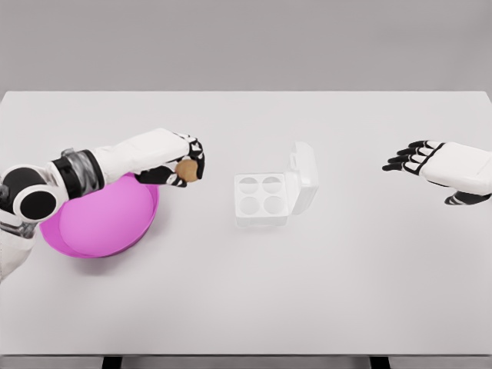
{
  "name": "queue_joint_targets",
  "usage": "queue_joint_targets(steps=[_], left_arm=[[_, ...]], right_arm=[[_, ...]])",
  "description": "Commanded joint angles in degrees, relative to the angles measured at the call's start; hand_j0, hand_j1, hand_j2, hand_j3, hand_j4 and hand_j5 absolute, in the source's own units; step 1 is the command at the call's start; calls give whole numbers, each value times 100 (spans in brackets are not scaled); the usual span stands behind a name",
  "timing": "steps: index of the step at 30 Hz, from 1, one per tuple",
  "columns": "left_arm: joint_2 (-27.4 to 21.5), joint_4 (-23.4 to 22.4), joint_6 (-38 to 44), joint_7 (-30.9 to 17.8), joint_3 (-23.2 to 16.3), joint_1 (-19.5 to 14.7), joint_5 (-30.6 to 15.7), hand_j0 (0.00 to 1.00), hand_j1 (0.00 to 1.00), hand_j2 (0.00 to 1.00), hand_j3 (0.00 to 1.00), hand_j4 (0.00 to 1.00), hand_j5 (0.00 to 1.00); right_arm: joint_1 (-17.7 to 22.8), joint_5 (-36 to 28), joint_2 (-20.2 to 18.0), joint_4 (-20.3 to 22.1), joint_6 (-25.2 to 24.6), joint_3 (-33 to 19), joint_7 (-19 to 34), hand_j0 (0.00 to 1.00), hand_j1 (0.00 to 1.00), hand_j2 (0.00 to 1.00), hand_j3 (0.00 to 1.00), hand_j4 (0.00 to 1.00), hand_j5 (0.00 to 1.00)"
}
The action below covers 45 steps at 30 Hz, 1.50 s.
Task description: Pack egg into the box and close the box lid
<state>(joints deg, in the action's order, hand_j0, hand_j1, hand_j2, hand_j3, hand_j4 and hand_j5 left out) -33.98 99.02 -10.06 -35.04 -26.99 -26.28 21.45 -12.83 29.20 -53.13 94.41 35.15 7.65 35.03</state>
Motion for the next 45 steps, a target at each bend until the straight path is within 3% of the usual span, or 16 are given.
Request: queue_joint_targets(steps=[1,8,23,45], left_arm=[[137,3,4,4,-43,0,-18,34,34,34,34,34,34],[436,3,48,4,-201,-17,8,34,34,34,34,34,34],[1254,-23,30,4,-350,-18,685,34,34,34,34,34,34],[1333,-261,31,4,-526,-9,685,34,34,34,34,34,34]], right_arm=[[0,-20,-5,-1,-15,-1,-3,100,100,100,100,100,100],[-9,-20,-5,16,-15,-1,-3,100,100,100,100,100,100],[-18,-20,-5,-19,-15,-1,-3,100,100,100,100,100,100],[114,-20,4,25,-15,-1,-3,100,100,100,100,100,100]])
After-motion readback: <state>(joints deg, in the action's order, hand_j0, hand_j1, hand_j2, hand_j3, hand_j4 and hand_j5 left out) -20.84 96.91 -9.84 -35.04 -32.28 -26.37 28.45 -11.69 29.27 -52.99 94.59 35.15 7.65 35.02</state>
